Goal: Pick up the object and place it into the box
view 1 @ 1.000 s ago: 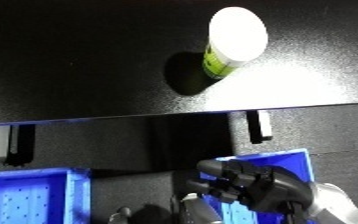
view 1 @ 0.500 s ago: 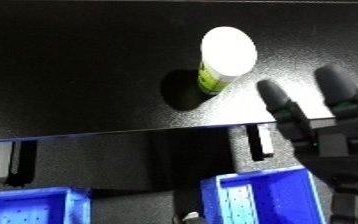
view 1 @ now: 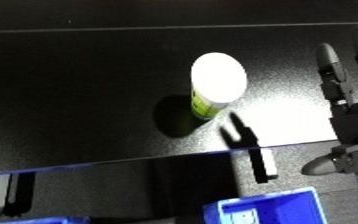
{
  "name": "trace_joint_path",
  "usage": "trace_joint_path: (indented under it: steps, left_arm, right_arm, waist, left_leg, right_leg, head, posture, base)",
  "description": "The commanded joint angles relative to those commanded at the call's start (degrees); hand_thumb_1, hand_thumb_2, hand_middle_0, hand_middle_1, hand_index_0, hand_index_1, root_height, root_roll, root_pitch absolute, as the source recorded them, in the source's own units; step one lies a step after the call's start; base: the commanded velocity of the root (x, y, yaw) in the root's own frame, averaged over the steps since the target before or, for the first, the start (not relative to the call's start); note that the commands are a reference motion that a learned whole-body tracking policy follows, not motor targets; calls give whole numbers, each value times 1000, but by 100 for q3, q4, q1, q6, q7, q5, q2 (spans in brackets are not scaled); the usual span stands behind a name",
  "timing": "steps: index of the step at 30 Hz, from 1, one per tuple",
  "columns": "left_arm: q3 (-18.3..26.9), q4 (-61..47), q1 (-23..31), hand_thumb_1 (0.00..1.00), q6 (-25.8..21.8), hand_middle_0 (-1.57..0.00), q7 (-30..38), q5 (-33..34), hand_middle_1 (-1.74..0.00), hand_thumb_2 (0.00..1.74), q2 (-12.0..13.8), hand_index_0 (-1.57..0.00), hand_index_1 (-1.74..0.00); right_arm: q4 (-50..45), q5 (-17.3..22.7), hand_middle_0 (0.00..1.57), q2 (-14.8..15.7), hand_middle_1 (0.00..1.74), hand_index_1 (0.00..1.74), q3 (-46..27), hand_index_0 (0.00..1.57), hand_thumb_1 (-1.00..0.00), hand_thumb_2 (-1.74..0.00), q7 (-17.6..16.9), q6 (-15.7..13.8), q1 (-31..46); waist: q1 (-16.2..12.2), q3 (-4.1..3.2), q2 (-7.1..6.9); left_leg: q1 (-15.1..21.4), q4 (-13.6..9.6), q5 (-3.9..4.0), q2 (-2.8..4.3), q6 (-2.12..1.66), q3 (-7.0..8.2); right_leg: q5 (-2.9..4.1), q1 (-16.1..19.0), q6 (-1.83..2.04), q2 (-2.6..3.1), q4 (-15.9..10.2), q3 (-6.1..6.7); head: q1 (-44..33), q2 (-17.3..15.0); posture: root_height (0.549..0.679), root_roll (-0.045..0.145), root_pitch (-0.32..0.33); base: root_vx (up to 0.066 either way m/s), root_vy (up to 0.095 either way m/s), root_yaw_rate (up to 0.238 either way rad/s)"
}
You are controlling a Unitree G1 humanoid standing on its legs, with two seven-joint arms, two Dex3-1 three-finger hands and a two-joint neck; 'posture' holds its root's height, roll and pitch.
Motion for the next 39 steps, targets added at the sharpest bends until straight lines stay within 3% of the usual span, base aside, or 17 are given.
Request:
trace_joint_path:
  steps: [3, 10, 24, 39]
  left_arm:
    - [-38, -55, -39, 0, 1, 0, 21, -11, 0, 0, 4, 0, 0]
    - [-191, -157, -186, 0, -22, 0, 85, -76, 0, 0, 18, 0, 0]
    - [-483, -391, -404, 0, 46, 0, 128, -220, 0, 0, 0, 0, 0]
    - [-646, -435, -619, 0, 226, 0, 182, -333, 0, 0, -68, 0, 0]
  right_arm:
    - [210, -108, 0, -165, 0, 0, 150, 0, 0, 0, -388, 297, -232]
    - [943, -160, 0, -397, 0, 0, 595, 0, 0, 0, -688, 761, -810]
    - [2168, -183, 0, -439, 0, 0, 1489, 0, 0, 0, -282, 1445, -1936]
    - [2225, -284, 0, -32, 0, 0, 2187, 0, 0, 0, -221, 1731, -2660]
  waist:
    - [38, 23, 31]
    - [152, 53, 105]
    - [344, 83, 256]
    - [467, 107, 299]
  left_leg:
    - [-14, -23, 17, -12, -8, 7]
    - [-24, -72, 40, -57, -26, 7]
    - [14, -178, 80, -130, -60, 7]
    - [0, -309, 175, -193, -93, -7]
  right_leg:
    - [4, -30, -21, 2, 0, 18]
    - [22, -53, -51, -5, -29, 55]
    - [62, -46, -93, -50, -104, 78]
    - [98, -79, -98, -72, -168, 62]
  head:
    - [202, 6]
    - [928, 8]
    - [1762, -135]
    - [2065, -32]
  posture:
    - [618, 41, -48]
    - [618, 43, -46]
    - [620, 52, -46]
    - [622, 61, -39]
  base:
    - [-21, 25, 30]
    - [-20, 24, 45]
    - [-15, 28, 49]
    - [-27, 13, 50]
